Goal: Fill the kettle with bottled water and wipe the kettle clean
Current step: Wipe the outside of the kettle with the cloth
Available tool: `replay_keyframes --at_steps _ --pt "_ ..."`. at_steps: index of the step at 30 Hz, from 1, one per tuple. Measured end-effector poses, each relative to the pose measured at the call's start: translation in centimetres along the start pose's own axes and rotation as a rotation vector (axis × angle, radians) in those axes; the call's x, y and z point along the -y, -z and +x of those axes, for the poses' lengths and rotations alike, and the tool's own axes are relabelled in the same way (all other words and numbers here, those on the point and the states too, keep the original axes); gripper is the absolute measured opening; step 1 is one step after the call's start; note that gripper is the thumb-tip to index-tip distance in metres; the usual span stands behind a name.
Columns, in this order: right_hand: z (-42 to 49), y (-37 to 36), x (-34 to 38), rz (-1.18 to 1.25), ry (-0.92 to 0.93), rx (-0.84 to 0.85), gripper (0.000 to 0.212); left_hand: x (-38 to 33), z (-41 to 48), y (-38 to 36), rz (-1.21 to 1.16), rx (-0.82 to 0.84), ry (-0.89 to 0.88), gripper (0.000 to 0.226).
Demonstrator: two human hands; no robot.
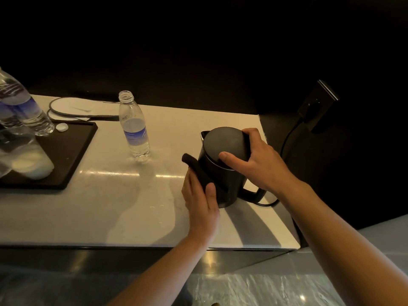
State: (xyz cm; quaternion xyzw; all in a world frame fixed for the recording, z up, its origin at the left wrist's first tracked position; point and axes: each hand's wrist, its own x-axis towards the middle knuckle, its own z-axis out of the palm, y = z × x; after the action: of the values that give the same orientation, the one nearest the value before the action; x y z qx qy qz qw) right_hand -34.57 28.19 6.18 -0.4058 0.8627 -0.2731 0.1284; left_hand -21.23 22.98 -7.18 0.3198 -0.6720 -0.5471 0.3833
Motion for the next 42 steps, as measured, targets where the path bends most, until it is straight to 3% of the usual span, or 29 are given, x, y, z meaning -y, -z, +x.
replay_keyframes --at_steps 2,5,8,11,16,19,21,30,37,42 --pt "-0.1 0.1 0.0 0.019 -0.003 0.005 0.089 0.0 -0.9 0.7 0.051 -0.020 0.050 0.048" --pt "-0.1 0.1 -0.2 0.066 -0.015 0.017 0.090 -0.6 -0.4 3.1 -0.050 -0.002 0.288 0.027" --pt "-0.1 0.1 -0.1 0.094 -0.031 0.015 0.098 -1.9 0.5 7.4 -0.041 0.048 0.447 0.023" --pt "-0.1 0.1 -0.1 0.099 -0.035 0.016 0.100 -2.7 1.5 12.3 0.239 0.105 0.343 0.023" --pt "0.0 0.0 -0.3 0.091 -0.037 0.011 0.100 -0.6 5.0 18.7 1.050 0.163 0.177 0.044" --pt "0.0 -0.1 -0.1 0.089 -0.041 0.005 0.099 2.4 6.5 21.2 1.242 0.336 0.188 0.056" --pt "0.0 0.0 -0.1 0.082 -0.044 0.001 0.097 4.4 6.9 21.8 1.239 0.404 0.225 0.064" --pt "0.1 0.2 0.0 0.061 -0.052 0.026 0.090 6.2 9.8 22.2 1.237 0.358 0.171 0.095" --pt "-0.3 0.9 0.3 0.067 -0.083 0.052 0.084 6.6 9.6 22.2 1.235 0.268 0.070 0.089" --pt "-1.6 0.1 0.8 0.018 -0.134 -0.113 0.085 6.9 9.5 22.9 1.202 0.305 0.032 0.086"
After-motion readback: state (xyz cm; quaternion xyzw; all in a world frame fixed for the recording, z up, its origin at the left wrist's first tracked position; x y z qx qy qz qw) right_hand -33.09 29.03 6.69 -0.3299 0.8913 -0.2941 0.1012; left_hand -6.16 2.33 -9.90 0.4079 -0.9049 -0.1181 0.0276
